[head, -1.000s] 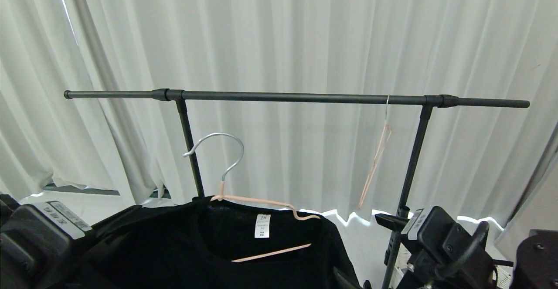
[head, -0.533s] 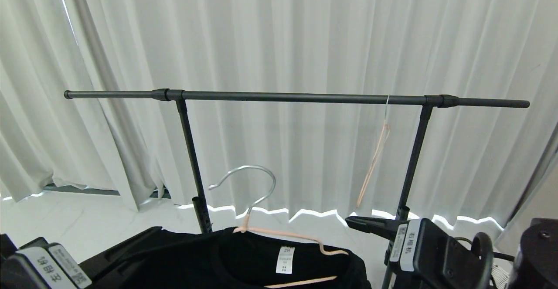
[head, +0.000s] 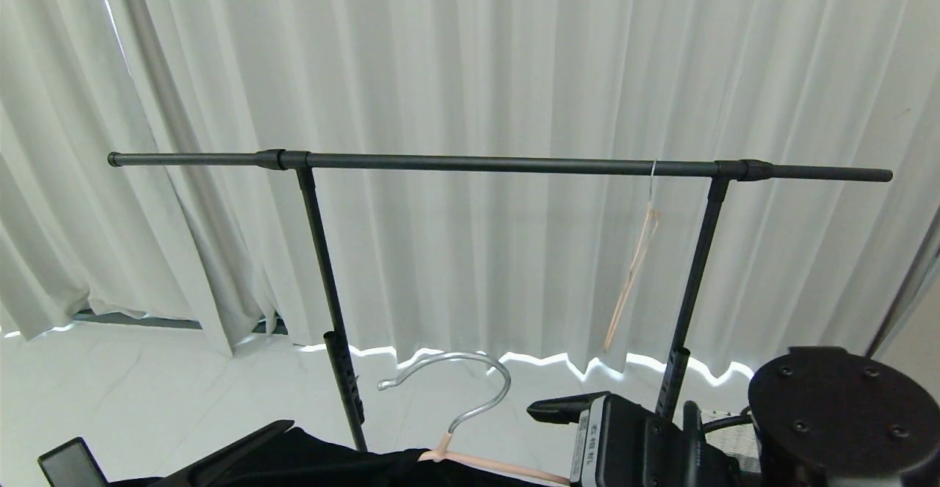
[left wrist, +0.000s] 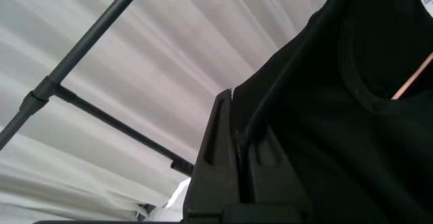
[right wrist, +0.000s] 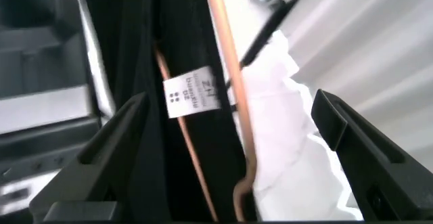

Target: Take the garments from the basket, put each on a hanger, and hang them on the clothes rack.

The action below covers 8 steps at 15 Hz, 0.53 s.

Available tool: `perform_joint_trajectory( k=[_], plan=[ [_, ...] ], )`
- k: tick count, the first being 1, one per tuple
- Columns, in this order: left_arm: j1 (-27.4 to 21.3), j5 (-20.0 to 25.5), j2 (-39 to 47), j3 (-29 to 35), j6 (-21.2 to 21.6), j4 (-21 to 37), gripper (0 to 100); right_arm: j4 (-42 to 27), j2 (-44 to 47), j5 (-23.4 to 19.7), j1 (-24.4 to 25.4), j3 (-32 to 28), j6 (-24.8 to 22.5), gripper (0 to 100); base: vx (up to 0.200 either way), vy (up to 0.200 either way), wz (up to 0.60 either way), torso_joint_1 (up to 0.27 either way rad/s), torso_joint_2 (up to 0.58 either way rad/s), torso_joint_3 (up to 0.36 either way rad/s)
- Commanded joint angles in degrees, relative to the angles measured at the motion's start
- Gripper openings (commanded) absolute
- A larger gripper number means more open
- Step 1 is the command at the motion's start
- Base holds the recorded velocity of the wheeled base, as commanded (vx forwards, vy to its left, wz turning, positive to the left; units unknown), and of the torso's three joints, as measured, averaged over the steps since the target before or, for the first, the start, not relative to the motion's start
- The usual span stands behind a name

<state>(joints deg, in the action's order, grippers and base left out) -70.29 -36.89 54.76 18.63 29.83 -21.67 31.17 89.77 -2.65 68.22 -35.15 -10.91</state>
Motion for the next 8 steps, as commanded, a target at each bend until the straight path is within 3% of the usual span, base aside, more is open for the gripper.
perform_joint_trajectory(
  k=[1,8],
  plan=[
    [-0.4,0.0,0.0,0.0,0.1,0.0,0,-2.4,0.5,-1.7,0.0,-1.6,0.0,100,0.0,0.0,0.0,0.0,0.0,0.0],
    [-0.5,0.0,-0.1,0.4,0.1,-2.1,0,-4.1,1.6,-1.8,-0.5,-2.5,0.1,100,0.0,0.0,0.0,0.0,0.0,0.0]
  ],
)
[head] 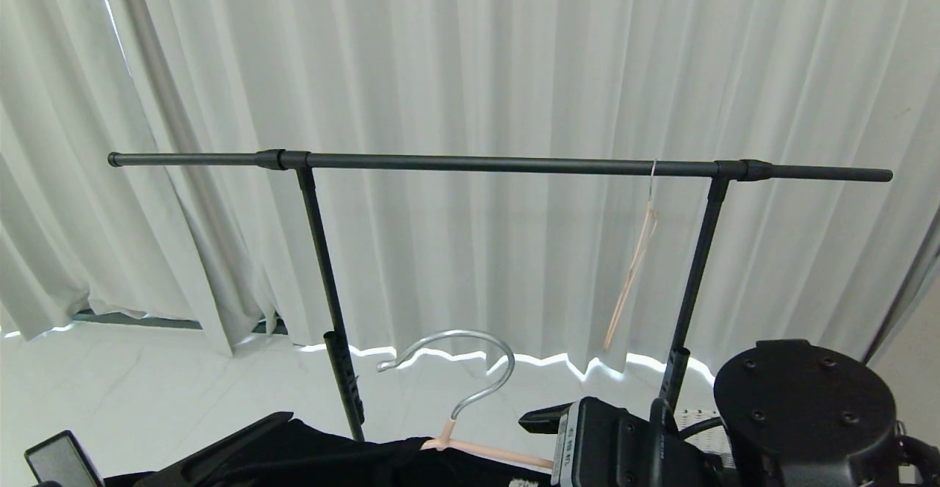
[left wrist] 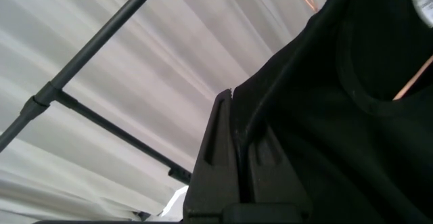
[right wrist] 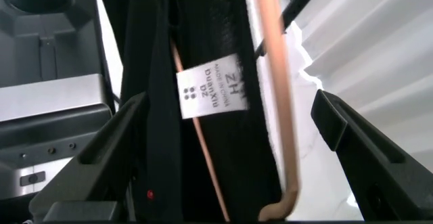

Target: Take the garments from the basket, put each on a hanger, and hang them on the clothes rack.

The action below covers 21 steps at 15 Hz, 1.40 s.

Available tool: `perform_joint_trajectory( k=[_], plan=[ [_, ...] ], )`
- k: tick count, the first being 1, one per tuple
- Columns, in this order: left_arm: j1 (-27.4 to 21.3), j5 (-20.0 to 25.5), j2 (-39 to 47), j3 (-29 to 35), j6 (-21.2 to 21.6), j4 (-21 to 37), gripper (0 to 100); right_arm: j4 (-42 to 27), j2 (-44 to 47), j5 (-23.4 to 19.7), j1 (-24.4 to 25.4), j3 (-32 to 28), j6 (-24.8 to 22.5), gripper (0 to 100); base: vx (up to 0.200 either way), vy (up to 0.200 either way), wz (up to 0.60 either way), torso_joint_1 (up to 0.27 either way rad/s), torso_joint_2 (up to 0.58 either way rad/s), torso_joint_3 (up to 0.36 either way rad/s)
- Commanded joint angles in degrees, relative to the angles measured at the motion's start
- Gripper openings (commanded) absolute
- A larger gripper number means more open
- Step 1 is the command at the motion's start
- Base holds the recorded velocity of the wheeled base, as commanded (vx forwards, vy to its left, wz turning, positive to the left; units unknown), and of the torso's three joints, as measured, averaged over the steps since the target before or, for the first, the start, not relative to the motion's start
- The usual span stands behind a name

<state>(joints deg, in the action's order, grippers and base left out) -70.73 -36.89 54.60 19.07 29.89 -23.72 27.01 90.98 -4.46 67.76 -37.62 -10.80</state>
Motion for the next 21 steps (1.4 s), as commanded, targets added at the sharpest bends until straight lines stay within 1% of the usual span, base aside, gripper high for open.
perform_joint_trajectory(
  k=[1,4,11,12,21],
  plan=[
    [0.0,0.0,0.0,0.0,0.0,-0.1,0,0.1,0.4,0.1,-0.2,0.0,0.0,100,0.0,0.0,0.0,0.0,0.0,0.0],
    [0.0,0.0,-0.1,0.0,0.0,-0.1,0,0.1,0.3,0.2,-1.0,-0.2,0.0,100,0.0,0.0,0.0,0.0,0.0,0.0],
    [0.0,0.0,-0.4,0.0,0.3,-0.1,0,0.1,0.2,1.2,-1.0,-0.7,-0.4,100,0.0,0.0,0.0,0.0,0.0,0.0],
    [0.0,0.0,-0.5,0.1,0.4,-0.1,0,0.1,0.2,1.2,-1.0,-0.7,-0.4,0,0.0,0.0,0.0,0.0,0.0,0.0],
    [0.0,0.0,-0.5,0.4,0.7,-0.2,0,0.1,-0.1,2.3,-1.0,-0.8,-0.4,0,0.0,0.0,0.0,0.0,0.0,0.0]
  ],
)
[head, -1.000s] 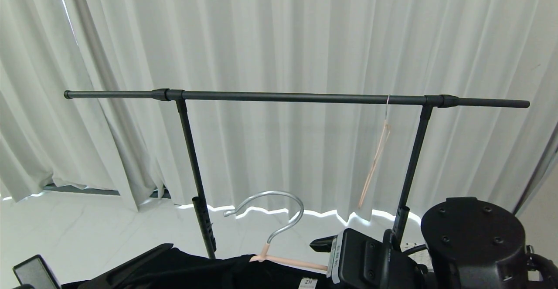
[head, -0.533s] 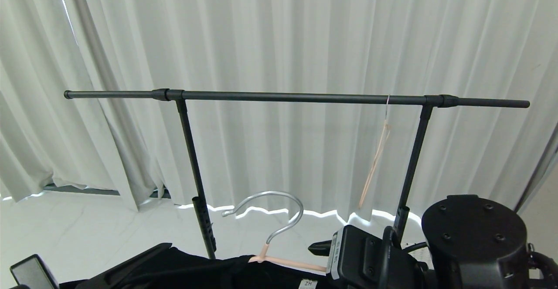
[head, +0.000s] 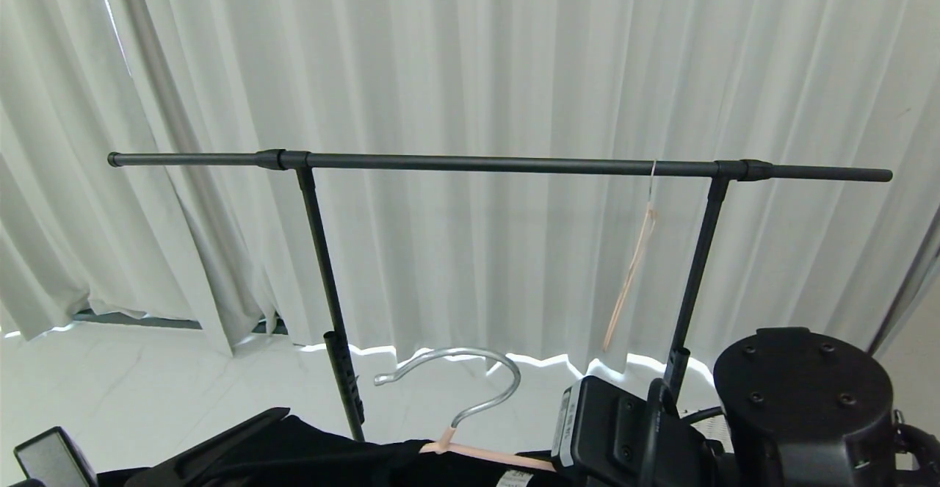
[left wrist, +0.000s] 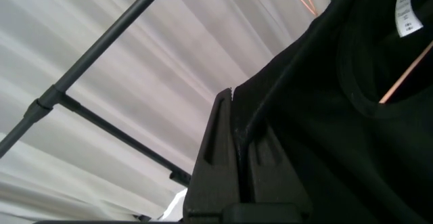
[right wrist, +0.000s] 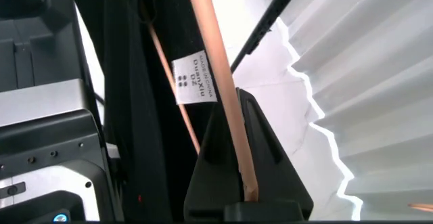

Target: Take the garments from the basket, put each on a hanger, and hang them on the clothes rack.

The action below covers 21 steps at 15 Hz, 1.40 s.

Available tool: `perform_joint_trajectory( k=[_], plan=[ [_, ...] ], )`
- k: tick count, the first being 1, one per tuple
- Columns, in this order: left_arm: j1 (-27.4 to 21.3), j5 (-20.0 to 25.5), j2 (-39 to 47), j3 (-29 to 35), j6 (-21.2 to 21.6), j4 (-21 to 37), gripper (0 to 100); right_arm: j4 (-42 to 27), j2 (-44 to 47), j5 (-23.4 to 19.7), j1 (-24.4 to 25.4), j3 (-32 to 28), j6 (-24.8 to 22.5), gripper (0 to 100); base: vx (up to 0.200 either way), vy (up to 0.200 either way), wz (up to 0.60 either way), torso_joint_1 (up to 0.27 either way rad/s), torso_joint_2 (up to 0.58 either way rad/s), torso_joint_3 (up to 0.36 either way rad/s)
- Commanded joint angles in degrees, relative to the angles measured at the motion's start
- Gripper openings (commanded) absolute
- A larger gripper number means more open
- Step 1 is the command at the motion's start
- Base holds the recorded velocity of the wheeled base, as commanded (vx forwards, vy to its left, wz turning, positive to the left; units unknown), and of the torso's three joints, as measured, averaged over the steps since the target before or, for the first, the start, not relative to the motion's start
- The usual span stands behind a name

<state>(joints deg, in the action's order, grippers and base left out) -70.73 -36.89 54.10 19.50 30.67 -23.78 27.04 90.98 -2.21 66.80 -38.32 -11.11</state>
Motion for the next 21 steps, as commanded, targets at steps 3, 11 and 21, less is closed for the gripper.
perform_joint_trajectory(
  k=[3,11,21],
  plan=[
    [0.0,-0.2,0.0,0.0,0.5,-0.1,100,-0.1,-1.2,0.0,-0.4,0.0,-0.3,0,0.0,0.0,0.0,0.0,0.0,0.0],
    [0.0,-0.1,-2.5,-0.4,0.4,-0.3,100,-18.4,-9.2,0.8,-9.9,-4.5,-3.6,0,0.0,0.0,0.0,0.0,0.0,0.0],
    [2.5,0.1,-5.5,-7.0,-0.6,-0.3,100,-18.5,-10.0,-0.2,-11.3,-7.2,-2.0,0,0.0,0.0,0.0,0.0,0.0,0.0]
  ],
)
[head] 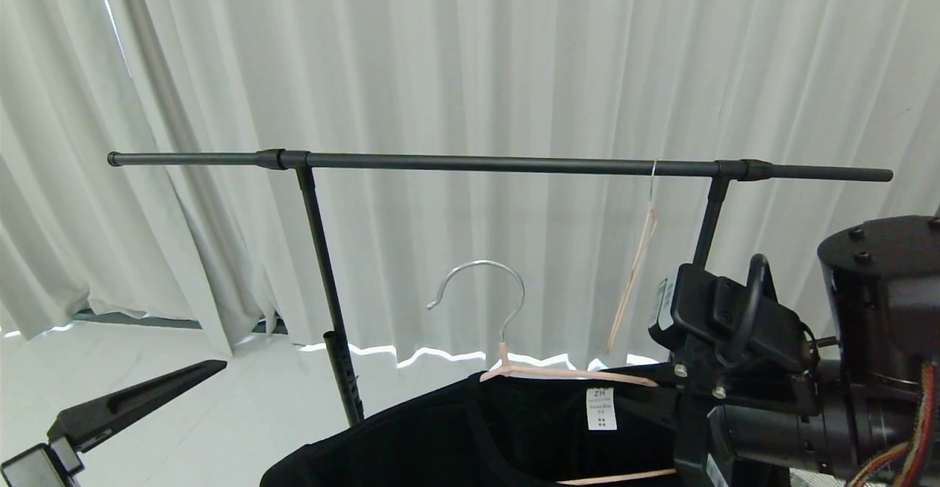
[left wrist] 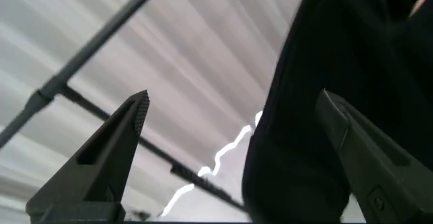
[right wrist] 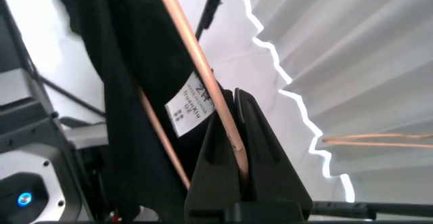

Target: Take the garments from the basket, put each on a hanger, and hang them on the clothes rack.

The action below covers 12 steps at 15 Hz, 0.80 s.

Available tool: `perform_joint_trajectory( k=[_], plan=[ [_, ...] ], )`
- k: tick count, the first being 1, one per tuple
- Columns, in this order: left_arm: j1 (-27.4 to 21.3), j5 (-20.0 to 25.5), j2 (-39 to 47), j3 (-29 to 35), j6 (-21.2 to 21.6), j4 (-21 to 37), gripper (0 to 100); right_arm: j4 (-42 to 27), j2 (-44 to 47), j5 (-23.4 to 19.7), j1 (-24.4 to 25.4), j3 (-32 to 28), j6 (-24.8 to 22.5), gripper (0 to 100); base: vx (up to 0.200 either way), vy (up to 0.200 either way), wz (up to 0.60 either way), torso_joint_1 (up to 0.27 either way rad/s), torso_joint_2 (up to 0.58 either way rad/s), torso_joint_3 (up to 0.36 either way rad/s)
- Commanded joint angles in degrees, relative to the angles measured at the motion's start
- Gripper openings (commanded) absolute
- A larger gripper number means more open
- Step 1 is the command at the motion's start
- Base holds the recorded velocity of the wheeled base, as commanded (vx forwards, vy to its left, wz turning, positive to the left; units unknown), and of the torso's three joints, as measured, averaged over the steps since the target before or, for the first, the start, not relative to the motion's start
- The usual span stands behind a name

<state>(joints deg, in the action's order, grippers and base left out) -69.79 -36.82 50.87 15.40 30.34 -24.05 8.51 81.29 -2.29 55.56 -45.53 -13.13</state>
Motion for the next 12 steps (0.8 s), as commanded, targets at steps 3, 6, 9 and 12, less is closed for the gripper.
perform_joint_trajectory(
  k=[3,6,9,12],
  plan=[
    [10.0,0.5,-7.5,-10.0,-4.1,0.1,100,1.0,-2.1,-0.2,0.0,0.0,-0.2,0,0.0,0.0,0.0,0.0,0.0,0.0],
    [11.8,1.9,-7.5,-12.5,-7.2,0.2,100,1.0,-4.5,-2.4,0.1,0.1,-0.6,0,0.0,0.0,0.0,0.0,0.0,0.0],
    [13.5,5.8,-6.7,-13.8,-8.5,0.3,100,0.9,-7.0,-2.9,0.1,0.1,-1.3,0,0.0,0.0,0.0,0.0,0.0,0.0],
    [22.0,10.3,-5.2,-14.1,-9.7,0.4,0,0.9,-8.5,-3.0,0.3,0.2,-1.4,0,0.0,0.0,0.0,0.0,0.0,0.0]
  ],
)
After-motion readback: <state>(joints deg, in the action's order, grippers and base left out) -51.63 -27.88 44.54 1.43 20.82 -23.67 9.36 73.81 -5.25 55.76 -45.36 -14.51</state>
